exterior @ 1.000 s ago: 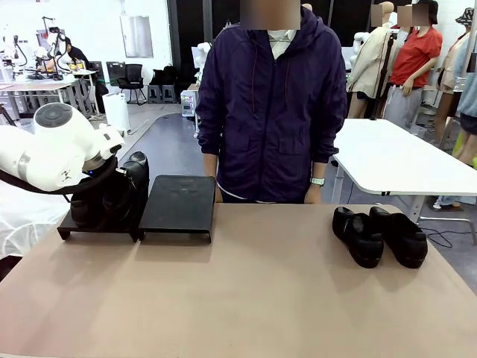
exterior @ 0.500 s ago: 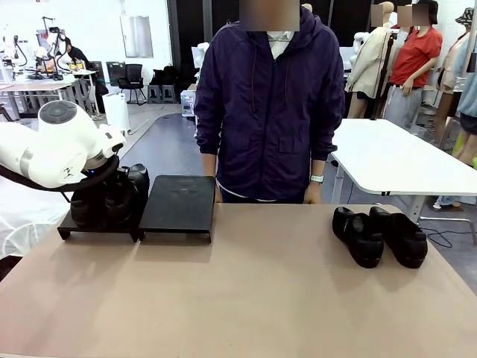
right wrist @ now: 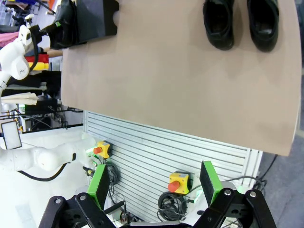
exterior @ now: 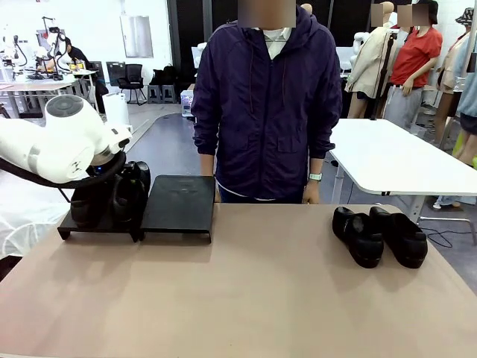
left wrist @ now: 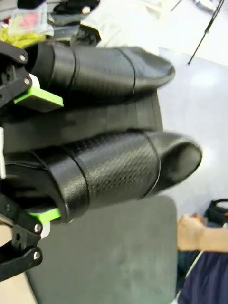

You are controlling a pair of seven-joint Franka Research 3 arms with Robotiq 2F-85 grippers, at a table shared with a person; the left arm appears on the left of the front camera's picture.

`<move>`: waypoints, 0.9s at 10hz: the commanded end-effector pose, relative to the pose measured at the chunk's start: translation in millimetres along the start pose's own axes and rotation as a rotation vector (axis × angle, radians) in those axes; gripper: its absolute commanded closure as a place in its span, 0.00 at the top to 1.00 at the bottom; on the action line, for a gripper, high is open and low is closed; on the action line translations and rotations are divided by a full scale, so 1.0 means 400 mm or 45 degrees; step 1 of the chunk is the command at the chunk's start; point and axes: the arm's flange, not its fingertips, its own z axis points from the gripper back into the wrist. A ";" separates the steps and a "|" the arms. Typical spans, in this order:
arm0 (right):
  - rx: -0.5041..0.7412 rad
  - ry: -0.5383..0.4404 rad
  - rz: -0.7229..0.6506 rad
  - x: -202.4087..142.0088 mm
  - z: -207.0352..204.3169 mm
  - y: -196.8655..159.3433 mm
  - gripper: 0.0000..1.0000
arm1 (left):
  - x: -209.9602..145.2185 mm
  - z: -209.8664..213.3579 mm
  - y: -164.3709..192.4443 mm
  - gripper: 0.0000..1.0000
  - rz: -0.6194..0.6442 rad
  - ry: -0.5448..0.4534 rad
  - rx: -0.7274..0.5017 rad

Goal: Organize the shoes by placing them on the stand.
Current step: Place the Shoe from the middle of the table onto the Shoes Stand.

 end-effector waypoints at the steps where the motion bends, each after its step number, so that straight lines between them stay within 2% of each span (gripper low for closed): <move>1: 0.007 -0.001 -0.004 0.002 0.003 0.005 1.00 | 0.028 0.103 0.026 1.00 -0.054 0.109 -0.114; 3: 0.007 -0.001 -0.004 0.002 0.003 0.005 1.00 | 0.045 0.185 0.044 1.00 -0.016 0.194 -0.143; 4: 0.007 -0.001 -0.004 0.002 0.003 0.005 1.00 | 0.048 0.211 0.067 1.00 0.073 0.192 -0.074; 5: 0.007 -0.001 -0.004 0.002 0.003 0.005 1.00 | 0.042 0.240 0.083 1.00 0.094 0.186 -0.106; 6: 0.007 -0.001 -0.004 0.002 0.003 0.005 1.00 | 0.021 0.284 0.090 1.00 0.065 0.206 -0.215; 8: 0.007 -0.001 -0.004 0.002 0.003 0.005 1.00 | -0.049 0.406 0.079 1.00 -0.134 0.423 -0.672; 9: 0.007 -0.001 -0.004 0.002 0.003 0.005 1.00 | -0.082 0.464 0.084 1.00 -0.180 0.459 -0.856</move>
